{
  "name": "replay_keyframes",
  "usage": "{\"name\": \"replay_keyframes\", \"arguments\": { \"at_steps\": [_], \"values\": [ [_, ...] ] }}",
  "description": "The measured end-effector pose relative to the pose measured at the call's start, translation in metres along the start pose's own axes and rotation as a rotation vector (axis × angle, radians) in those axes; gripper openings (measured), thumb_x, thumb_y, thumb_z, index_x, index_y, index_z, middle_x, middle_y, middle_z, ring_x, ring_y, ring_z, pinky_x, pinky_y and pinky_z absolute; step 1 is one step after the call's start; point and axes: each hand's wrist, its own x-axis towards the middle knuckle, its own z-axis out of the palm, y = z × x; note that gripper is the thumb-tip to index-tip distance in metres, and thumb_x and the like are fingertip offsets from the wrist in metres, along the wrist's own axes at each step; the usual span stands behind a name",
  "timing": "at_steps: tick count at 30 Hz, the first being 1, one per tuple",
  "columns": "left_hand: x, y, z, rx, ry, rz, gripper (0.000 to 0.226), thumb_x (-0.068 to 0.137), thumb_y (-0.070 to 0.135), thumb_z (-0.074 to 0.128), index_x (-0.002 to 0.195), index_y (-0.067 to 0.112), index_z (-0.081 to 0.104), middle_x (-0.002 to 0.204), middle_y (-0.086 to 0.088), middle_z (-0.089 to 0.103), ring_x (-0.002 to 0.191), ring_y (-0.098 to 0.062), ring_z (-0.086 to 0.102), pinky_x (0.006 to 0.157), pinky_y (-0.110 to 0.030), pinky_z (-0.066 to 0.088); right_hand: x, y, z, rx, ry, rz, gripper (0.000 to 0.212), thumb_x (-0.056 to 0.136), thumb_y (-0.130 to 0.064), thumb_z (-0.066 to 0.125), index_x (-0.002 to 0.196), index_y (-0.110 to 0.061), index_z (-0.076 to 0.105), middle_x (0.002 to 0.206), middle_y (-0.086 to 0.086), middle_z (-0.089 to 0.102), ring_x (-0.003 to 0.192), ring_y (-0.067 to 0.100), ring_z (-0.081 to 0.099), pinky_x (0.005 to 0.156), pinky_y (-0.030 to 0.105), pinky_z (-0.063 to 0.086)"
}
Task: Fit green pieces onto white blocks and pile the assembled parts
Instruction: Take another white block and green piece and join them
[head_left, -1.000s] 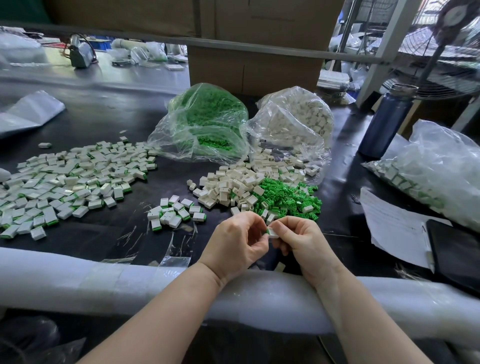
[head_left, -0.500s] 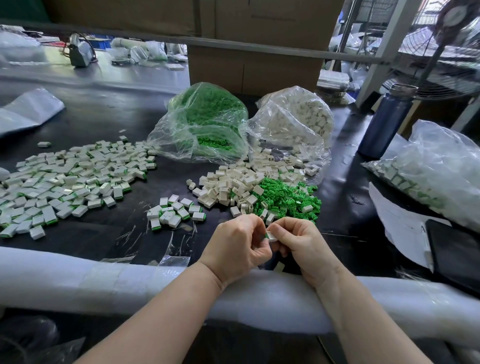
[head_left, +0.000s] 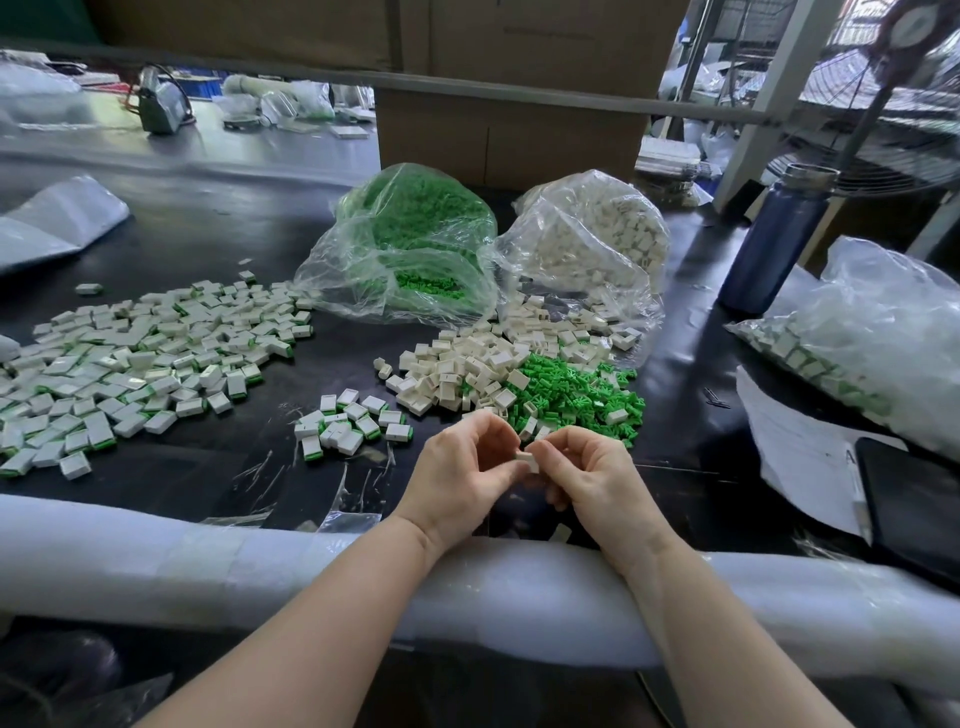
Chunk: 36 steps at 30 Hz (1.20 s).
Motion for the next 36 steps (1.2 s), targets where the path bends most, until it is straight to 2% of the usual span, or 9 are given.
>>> {"name": "replay_keyframes", "arguments": {
  "at_steps": [4,7,11,16,18,23,29,32,36],
  "values": [
    [0.003,-0.005,-0.004,0.055,0.187,-0.05,0.013,0.081,0.01,0.07,0.084,0.021,0.064,0.076,0.007,0.065,0.071,-0.006,0.06,0.07,-0.016,0.052,0.002,0.002,0.0,-0.151,0.15,-0.045,0.015,0.089,-0.011,0.061,0.076,-0.019,0.063,0.066,-0.006,0.065,0.055,0.0,0.055,0.053,0.012,0.043],
    [0.006,-0.01,-0.009,0.207,0.35,-0.117,0.009,0.086,0.011,0.064,0.093,0.015,0.069,0.088,0.002,0.064,0.076,-0.009,0.057,0.065,-0.005,0.042,0.004,0.005,-0.005,-0.366,0.333,-0.049,0.019,0.086,-0.01,0.064,0.076,-0.026,0.061,0.073,-0.011,0.064,0.069,0.001,0.058,0.064,0.008,0.043],
    [0.01,-0.016,-0.013,0.322,0.435,-0.201,0.019,0.09,0.009,0.056,0.105,0.011,0.069,0.108,-0.007,0.058,0.088,-0.013,0.049,0.077,-0.011,0.033,0.007,0.008,-0.005,-0.527,0.402,0.023,0.01,0.087,-0.008,0.061,0.093,-0.014,0.065,0.092,0.001,0.062,0.09,0.019,0.058,0.083,0.024,0.044],
    [0.012,-0.018,-0.011,0.396,0.403,-0.281,0.036,0.093,-0.002,0.043,0.125,0.006,0.057,0.117,-0.013,0.049,0.107,-0.028,0.05,0.094,-0.027,0.039,0.006,0.007,-0.006,-0.675,0.44,0.073,0.023,0.087,-0.009,0.06,0.109,-0.012,0.063,0.112,0.006,0.055,0.109,0.024,0.048,0.093,0.025,0.032],
    [0.012,-0.019,-0.01,0.443,0.367,-0.293,0.041,0.092,-0.005,0.04,0.13,0.004,0.051,0.116,-0.013,0.045,0.109,-0.028,0.045,0.098,-0.028,0.035,0.006,0.007,-0.006,-0.716,0.459,0.119,0.027,0.087,-0.012,0.059,0.114,-0.015,0.061,0.121,0.006,0.052,0.113,0.024,0.043,0.095,0.026,0.028],
    [0.011,-0.016,-0.008,0.668,0.3,-0.37,0.036,0.093,0.011,0.044,0.129,0.013,0.049,0.131,-0.008,0.034,0.119,-0.028,0.03,0.1,-0.032,0.027,0.006,0.006,-0.005,-0.758,0.439,0.184,0.036,0.09,-0.015,0.056,0.125,-0.018,0.054,0.135,0.002,0.045,0.123,0.023,0.037,0.101,0.033,0.029],
    [0.011,-0.019,-0.001,0.793,0.175,-0.158,0.044,0.094,0.014,0.04,0.136,0.029,0.042,0.134,0.007,0.04,0.12,-0.018,0.027,0.096,-0.033,0.021,0.007,0.006,-0.002,-0.884,0.362,0.188,0.043,0.094,-0.021,0.05,0.136,-0.024,0.045,0.146,-0.007,0.036,0.131,0.02,0.029,0.103,0.036,0.027],
    [0.013,-0.022,0.002,0.803,0.09,-0.129,0.044,0.095,0.016,0.037,0.136,0.032,0.041,0.135,0.013,0.043,0.119,-0.016,0.029,0.09,-0.032,0.017,0.008,0.007,-0.001,-0.939,0.325,0.194,0.04,0.096,-0.024,0.047,0.136,-0.027,0.046,0.145,-0.009,0.037,0.131,0.019,0.028,0.104,0.036,0.025],
    [0.013,-0.023,0.002,0.811,0.091,-0.119,0.037,0.097,0.026,0.039,0.132,0.034,0.046,0.128,0.013,0.048,0.117,-0.015,0.033,0.09,-0.033,0.018,0.008,0.007,-0.001,-0.978,0.314,0.189,0.035,0.096,-0.027,0.046,0.131,-0.025,0.052,0.14,-0.009,0.042,0.128,0.019,0.031,0.101,0.036,0.027]
  ]
}}
